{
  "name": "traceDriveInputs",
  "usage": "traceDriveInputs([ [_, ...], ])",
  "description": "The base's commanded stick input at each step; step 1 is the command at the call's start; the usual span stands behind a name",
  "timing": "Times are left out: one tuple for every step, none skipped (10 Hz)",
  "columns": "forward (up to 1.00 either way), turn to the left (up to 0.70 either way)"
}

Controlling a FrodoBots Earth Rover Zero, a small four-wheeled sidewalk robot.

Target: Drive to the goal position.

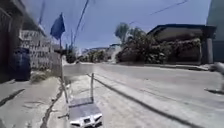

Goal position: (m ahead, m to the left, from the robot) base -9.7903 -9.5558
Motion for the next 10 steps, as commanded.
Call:
traceDriveInputs([
  [0.0,-0.7],
  [0.0,-0.7],
  [0.0,-0.7],
  [0.0,-0.7],
  [0.0,-0.7],
  [0.0,-0.7],
  [0.0,-0.7],
  [0.0,-0.7],
  [0.0,-0.7],
  [0.0,-0.7],
])
